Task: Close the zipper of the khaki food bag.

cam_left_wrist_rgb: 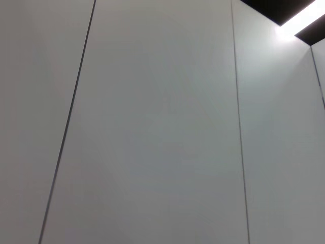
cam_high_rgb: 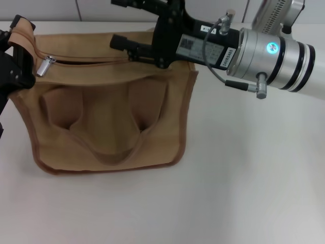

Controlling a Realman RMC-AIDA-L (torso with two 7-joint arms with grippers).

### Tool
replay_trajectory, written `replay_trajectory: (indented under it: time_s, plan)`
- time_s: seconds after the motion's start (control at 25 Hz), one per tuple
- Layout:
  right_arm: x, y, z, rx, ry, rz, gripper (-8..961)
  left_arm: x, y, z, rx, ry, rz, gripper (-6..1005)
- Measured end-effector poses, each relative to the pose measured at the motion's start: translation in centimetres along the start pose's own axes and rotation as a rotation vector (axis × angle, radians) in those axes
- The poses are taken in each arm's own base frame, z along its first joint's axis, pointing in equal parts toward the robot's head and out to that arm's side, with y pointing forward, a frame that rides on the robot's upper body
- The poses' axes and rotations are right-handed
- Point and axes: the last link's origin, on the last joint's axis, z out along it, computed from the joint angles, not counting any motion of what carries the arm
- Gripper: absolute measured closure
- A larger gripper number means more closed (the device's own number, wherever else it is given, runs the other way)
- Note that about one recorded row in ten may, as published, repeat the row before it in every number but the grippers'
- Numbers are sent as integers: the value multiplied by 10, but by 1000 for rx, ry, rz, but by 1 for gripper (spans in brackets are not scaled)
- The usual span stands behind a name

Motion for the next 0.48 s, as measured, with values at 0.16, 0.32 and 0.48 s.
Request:
replay_trajectory:
  time_s: [0.16,0.32,0.48]
  plan:
    - [8,3,8,21,73,-35,171,2,1,1,-9,14,0,978]
    - [14,5,20,30,120,-57,171,4,3,2,-19,34,-7,978]
    - [18,3,31,54,139,-76,170,3,7,4,-20,48,-24,978]
